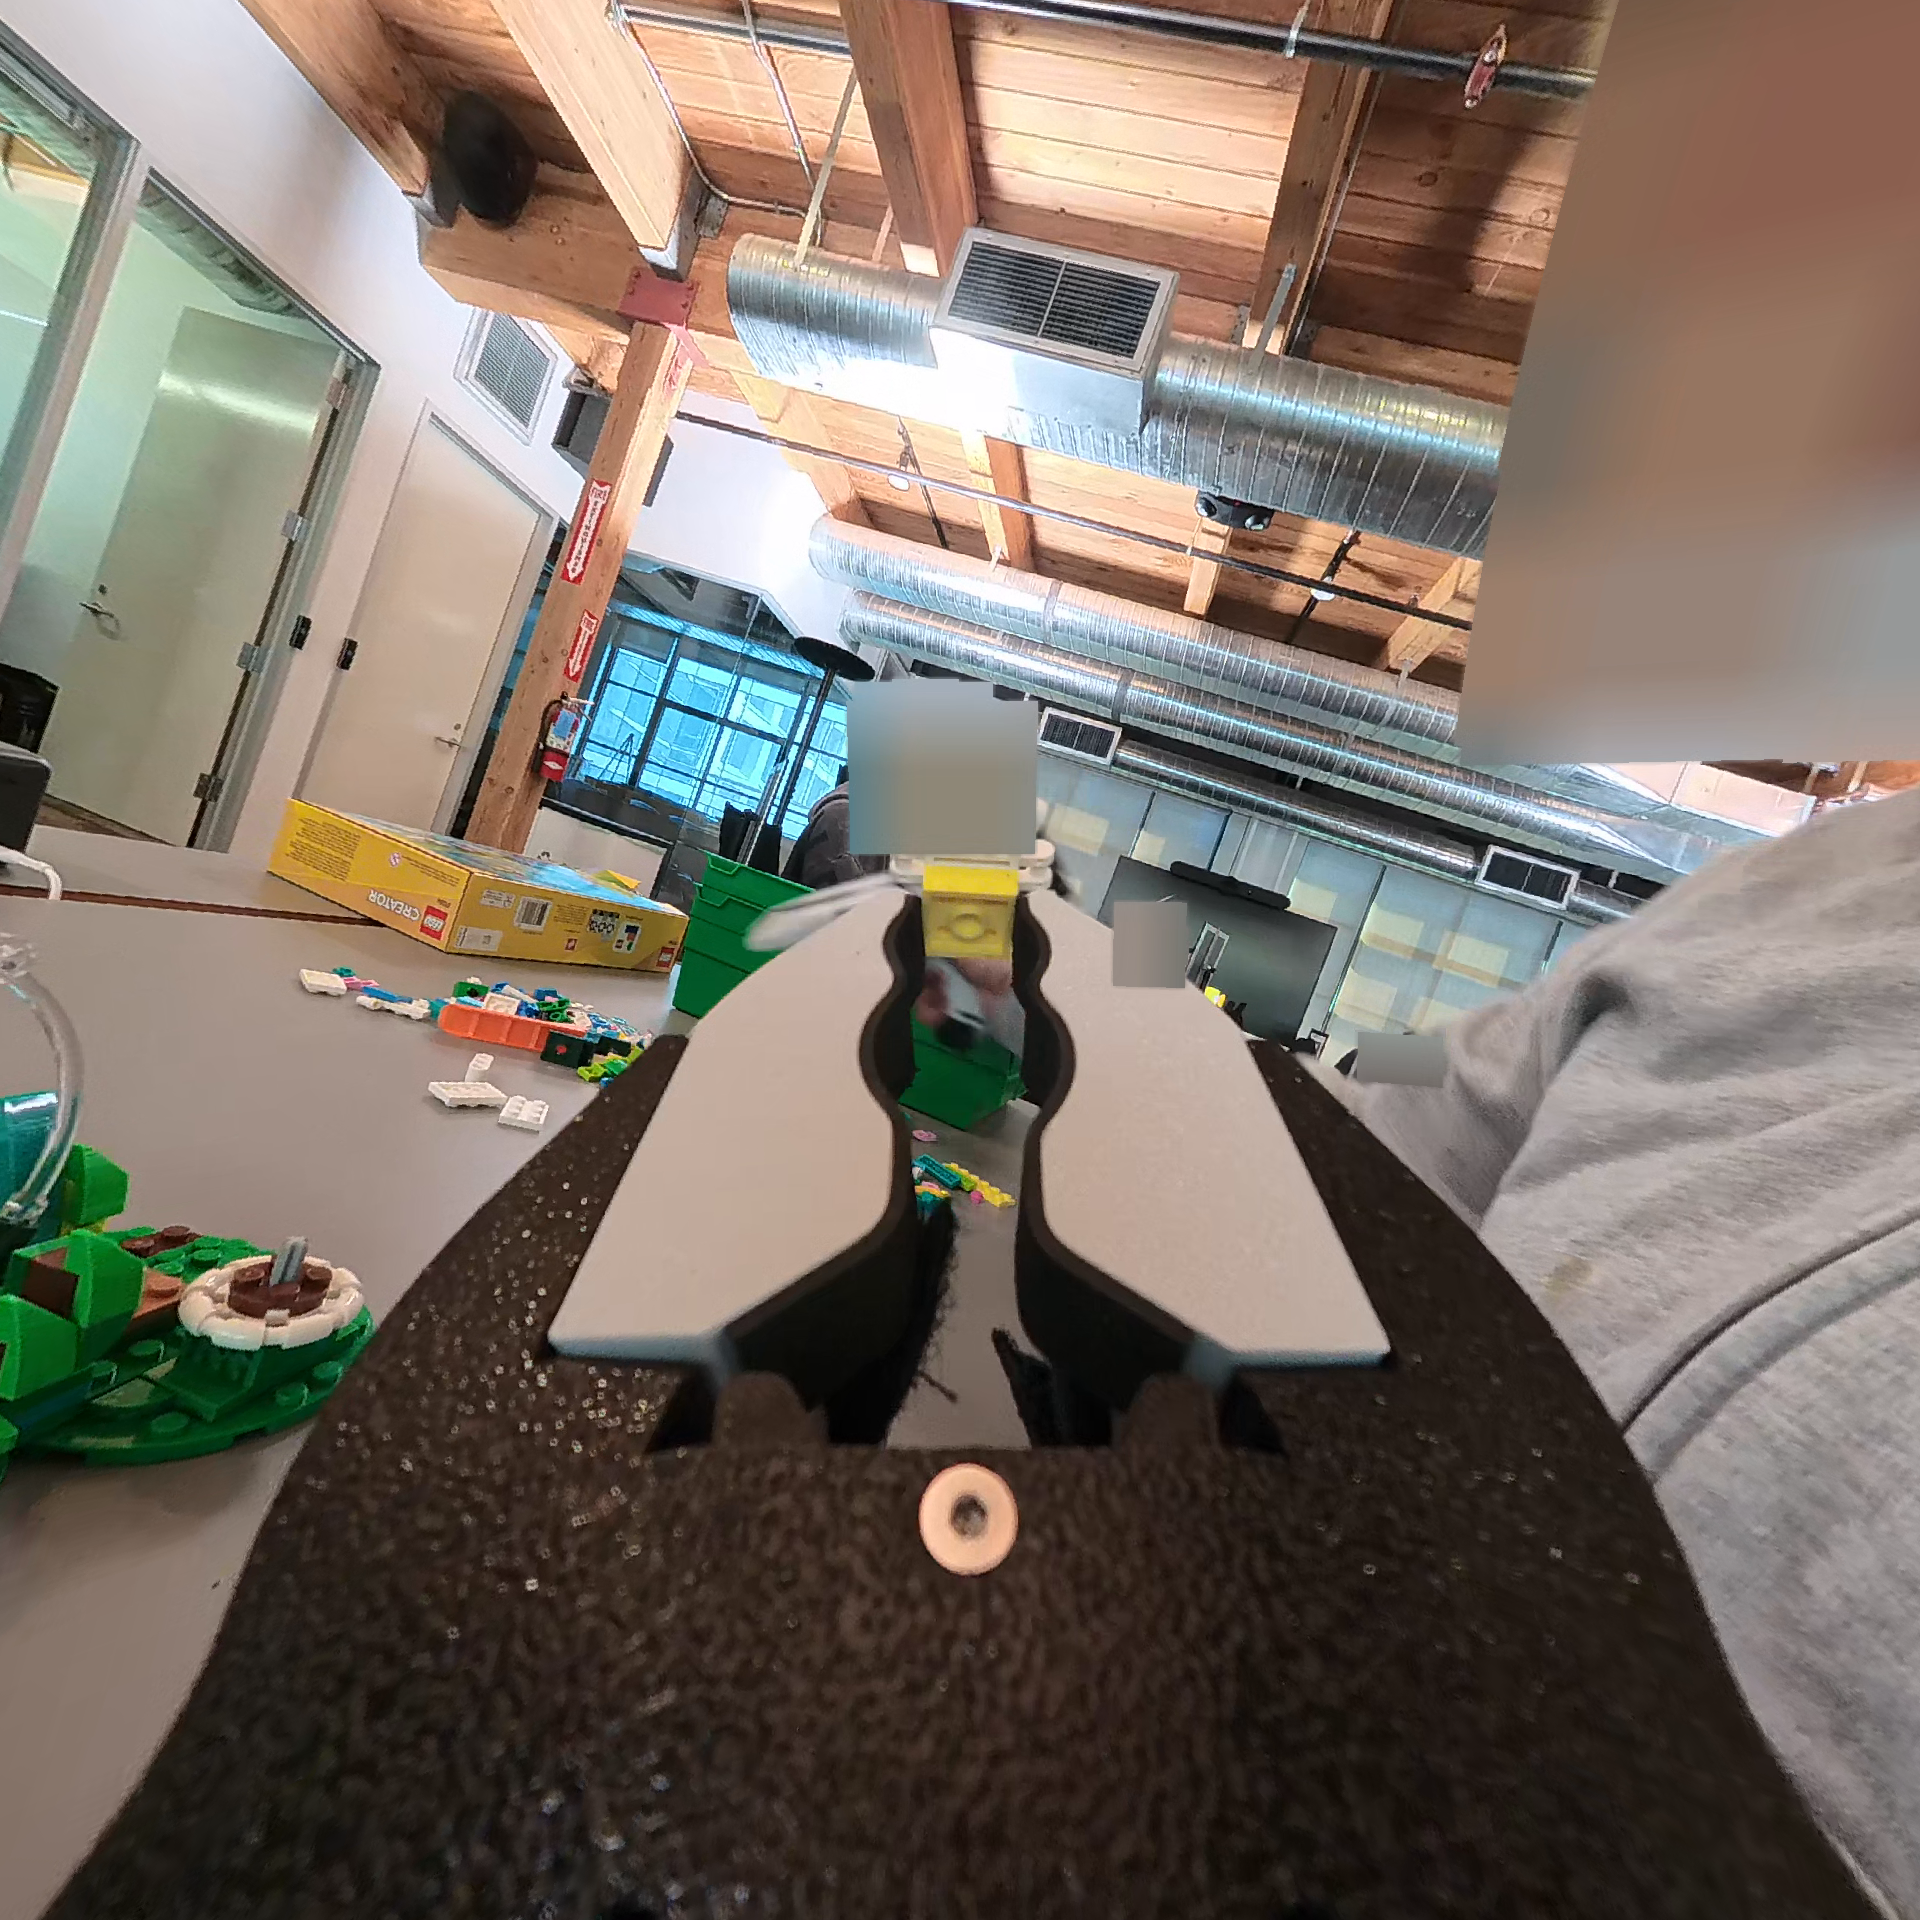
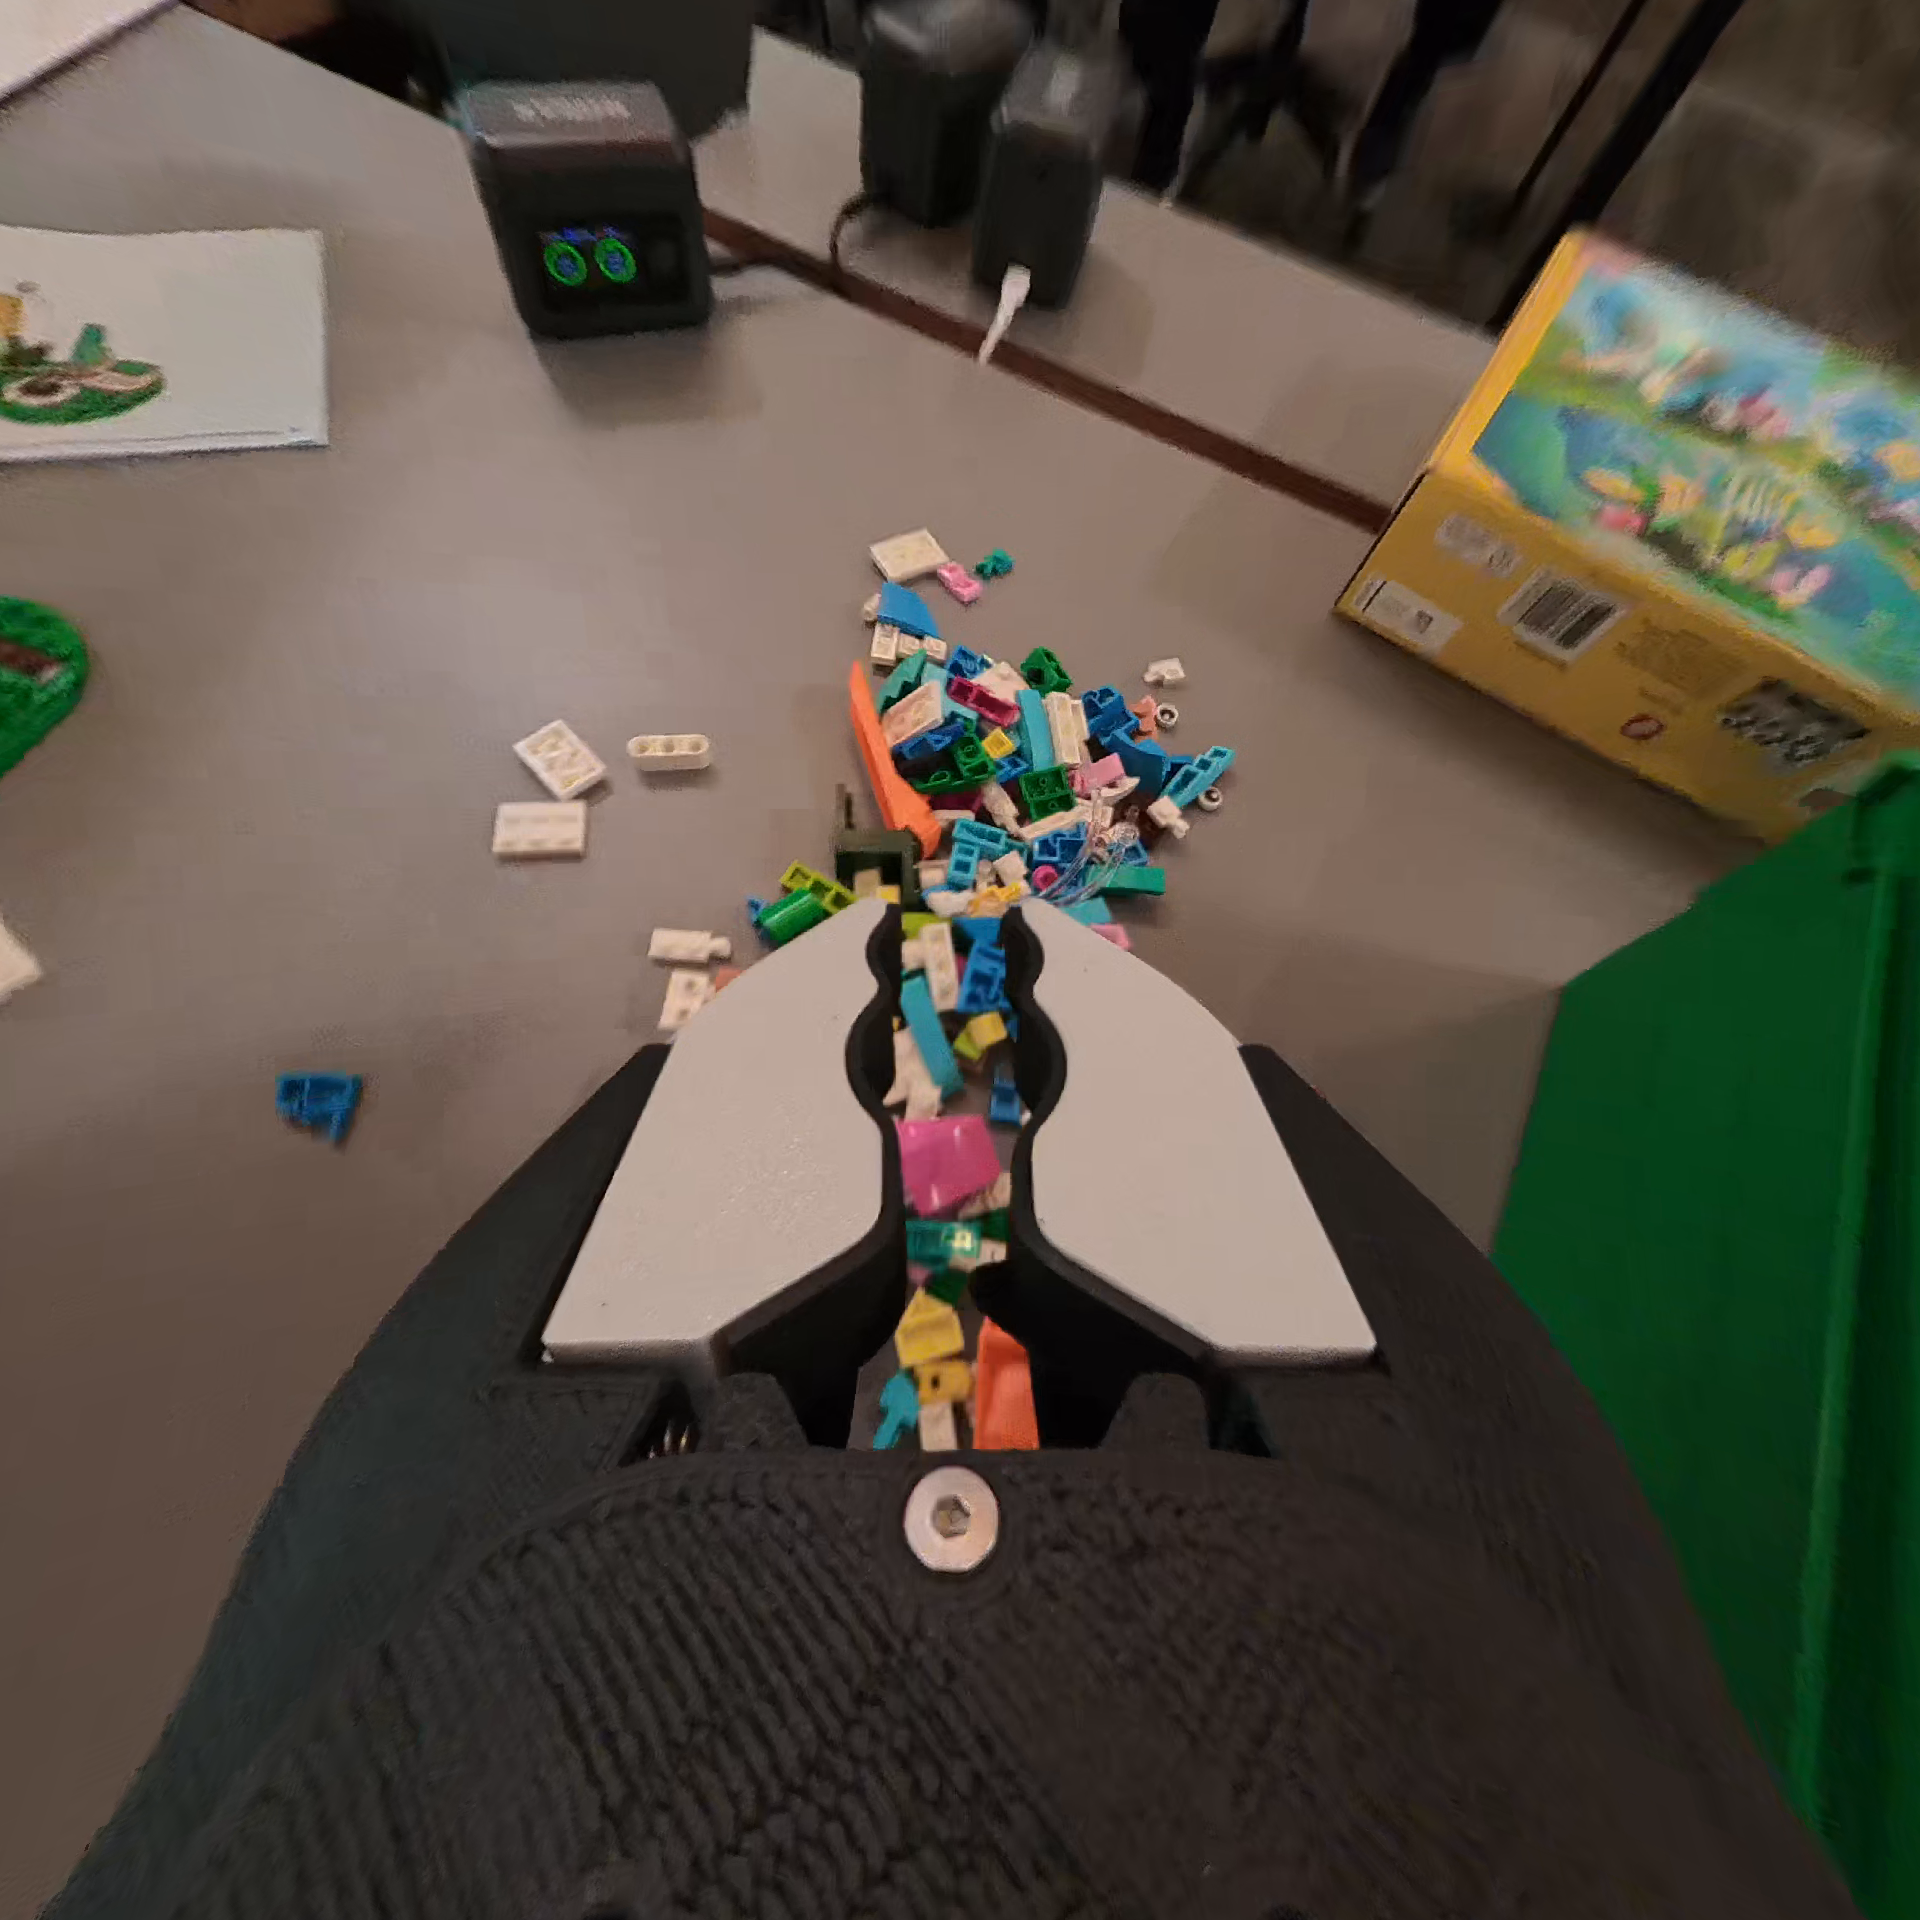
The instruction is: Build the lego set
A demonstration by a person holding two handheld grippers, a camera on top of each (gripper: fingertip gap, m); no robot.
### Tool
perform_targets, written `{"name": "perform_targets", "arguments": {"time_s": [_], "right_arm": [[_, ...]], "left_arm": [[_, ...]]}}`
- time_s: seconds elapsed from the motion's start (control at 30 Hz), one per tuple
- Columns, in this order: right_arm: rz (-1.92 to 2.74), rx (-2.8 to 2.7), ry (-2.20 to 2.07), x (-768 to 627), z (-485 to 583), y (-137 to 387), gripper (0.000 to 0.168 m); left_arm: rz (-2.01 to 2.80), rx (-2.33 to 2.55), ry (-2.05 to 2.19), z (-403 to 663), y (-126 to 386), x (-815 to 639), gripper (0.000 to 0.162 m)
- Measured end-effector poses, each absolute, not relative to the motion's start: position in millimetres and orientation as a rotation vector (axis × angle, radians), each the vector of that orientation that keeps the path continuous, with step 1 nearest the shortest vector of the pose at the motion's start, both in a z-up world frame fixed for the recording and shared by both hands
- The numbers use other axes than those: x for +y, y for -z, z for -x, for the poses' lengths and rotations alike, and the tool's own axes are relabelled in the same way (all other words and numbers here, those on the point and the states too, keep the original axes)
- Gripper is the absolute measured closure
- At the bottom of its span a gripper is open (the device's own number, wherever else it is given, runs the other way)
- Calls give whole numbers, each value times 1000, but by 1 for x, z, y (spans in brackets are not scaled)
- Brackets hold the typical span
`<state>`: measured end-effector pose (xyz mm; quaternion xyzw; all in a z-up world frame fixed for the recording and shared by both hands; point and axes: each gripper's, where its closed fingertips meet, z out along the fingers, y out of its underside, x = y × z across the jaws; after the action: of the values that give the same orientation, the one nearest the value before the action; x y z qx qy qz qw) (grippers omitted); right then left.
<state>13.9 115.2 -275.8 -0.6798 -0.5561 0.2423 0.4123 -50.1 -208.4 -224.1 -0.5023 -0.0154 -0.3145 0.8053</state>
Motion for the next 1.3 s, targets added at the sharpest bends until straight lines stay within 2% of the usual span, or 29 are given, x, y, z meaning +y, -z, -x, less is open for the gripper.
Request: {"name": "perform_targets", "arguments": {"time_s": [0.2,0.4,0.8,1.0,1.1,1.3], "right_arm": [[2115,-1494,-819,150,42,303,154],[1897,-1952,-455,181,53,335,156],[1891,-2152,-410,182,55,363,146],[1811,-2174,-372,183,58,362,153],[1769,-2113,-525,177,63,348,153],[1675,-1809,-1252,129,74,289,153]], "left_arm": [[1078,-35,684,50,224,-208,146],[1071,-37,694,50,224,-209,146],[1065,-49,716,52,224,-209,146],[1062,-50,721,52,224,-209,146],[1060,-52,723,53,223,-210,146],[1061,-49,726,52,223,-210,146]]}}
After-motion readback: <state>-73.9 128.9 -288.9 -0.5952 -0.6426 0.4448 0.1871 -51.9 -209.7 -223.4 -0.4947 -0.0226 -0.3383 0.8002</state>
